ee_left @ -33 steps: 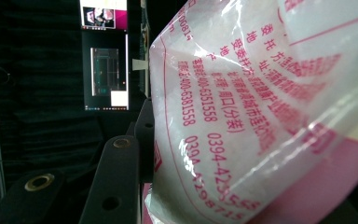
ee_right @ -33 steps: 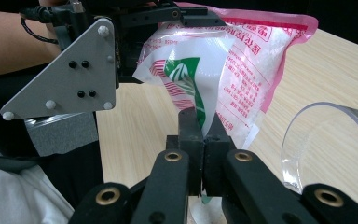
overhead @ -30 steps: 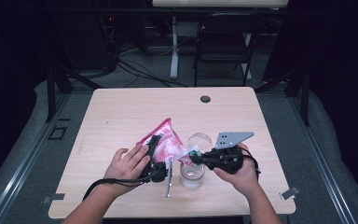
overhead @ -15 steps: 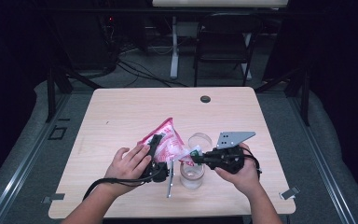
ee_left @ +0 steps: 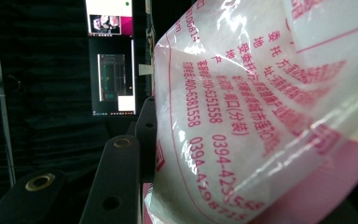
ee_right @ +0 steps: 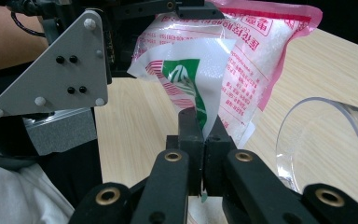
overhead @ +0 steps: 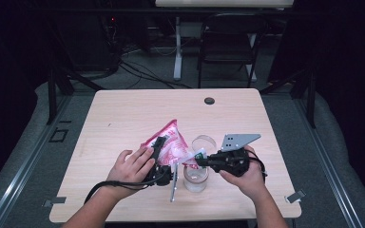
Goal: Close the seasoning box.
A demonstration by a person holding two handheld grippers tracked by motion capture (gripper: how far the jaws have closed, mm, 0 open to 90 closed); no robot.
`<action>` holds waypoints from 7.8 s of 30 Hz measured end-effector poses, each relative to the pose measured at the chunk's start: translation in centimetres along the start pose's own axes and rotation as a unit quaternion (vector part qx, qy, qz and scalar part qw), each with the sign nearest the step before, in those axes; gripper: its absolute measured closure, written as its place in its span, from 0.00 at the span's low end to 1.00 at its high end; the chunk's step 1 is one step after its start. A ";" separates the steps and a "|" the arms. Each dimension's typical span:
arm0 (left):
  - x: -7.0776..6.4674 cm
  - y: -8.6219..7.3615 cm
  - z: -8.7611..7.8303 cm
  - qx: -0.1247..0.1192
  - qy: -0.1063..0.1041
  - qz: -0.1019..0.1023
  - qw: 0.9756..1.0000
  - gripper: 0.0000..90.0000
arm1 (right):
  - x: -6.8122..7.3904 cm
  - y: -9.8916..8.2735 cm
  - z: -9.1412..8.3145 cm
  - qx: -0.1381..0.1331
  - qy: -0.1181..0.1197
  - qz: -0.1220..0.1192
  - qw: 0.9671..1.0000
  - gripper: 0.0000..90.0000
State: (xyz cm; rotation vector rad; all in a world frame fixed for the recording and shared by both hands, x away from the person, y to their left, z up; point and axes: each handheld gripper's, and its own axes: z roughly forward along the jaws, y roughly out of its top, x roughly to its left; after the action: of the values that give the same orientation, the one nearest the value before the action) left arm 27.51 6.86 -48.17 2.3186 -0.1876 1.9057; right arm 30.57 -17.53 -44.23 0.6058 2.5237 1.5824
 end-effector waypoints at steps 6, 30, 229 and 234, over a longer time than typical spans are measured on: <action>0.1 0.0 0.0 -0.001 0.001 0.001 1.000 0.70 | 0.0 -0.1 0.0 -0.001 -0.001 0.002 1.000 0.99; 0.2 0.0 0.0 -0.002 0.004 0.005 1.000 0.70 | 0.0 -0.1 0.1 0.002 -0.002 0.000 1.000 0.99; 1.0 0.9 -0.7 -0.022 0.044 0.055 0.997 0.72 | -0.1 -0.2 0.0 0.001 -0.027 -0.006 1.000 1.00; 1.0 1.0 -0.7 -0.022 0.045 0.056 0.997 0.72 | -0.1 -0.2 0.0 -0.001 -0.029 -0.005 1.000 0.99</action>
State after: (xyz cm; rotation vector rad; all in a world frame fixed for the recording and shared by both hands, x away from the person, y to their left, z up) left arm 26.86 6.00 -47.03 2.2331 -0.3518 2.0307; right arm 30.63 -17.65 -44.41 0.6294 2.4800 1.5401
